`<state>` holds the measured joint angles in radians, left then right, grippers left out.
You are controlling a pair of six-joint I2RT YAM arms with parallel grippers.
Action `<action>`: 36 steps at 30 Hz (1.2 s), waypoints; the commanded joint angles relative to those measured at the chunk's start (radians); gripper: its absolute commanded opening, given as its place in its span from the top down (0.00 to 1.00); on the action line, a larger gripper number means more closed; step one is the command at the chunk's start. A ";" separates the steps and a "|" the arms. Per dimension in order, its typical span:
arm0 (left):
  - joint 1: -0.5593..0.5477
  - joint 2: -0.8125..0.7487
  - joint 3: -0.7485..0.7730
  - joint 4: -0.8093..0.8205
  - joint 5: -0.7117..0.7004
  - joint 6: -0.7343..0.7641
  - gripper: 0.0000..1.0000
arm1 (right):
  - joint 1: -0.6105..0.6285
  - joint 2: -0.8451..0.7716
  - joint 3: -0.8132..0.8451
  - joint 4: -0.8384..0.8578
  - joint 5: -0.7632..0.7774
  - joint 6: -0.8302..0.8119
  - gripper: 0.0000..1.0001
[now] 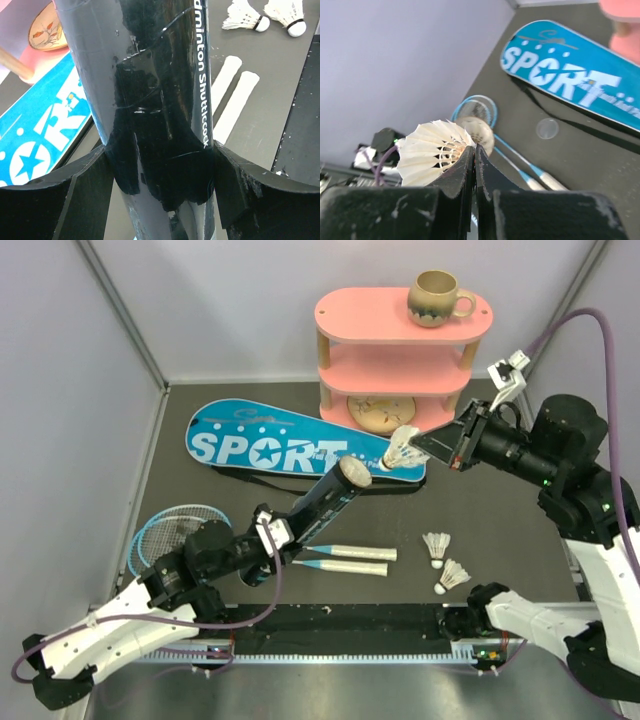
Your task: Pack up the badminton gear
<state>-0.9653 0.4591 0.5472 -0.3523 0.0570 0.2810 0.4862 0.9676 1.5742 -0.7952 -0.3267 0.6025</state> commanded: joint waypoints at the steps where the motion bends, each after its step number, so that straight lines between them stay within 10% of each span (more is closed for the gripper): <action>1: -0.004 -0.022 -0.006 0.102 0.070 0.018 0.90 | -0.009 0.055 -0.015 0.128 -0.270 0.043 1.00; 13: -0.004 -0.065 -0.013 0.124 0.121 0.023 0.91 | 0.041 0.134 -0.140 0.235 -0.367 0.048 1.00; 23: -0.004 -0.082 -0.015 0.130 0.119 0.021 0.92 | 0.097 0.157 -0.132 0.093 -0.324 -0.151 0.56; 36: -0.004 -0.085 -0.012 0.130 0.115 0.012 0.93 | 0.293 0.260 -0.105 0.056 -0.157 -0.194 0.36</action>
<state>-0.9691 0.3897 0.5240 -0.3603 0.1726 0.2939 0.7639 1.2366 1.4288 -0.7219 -0.5671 0.4450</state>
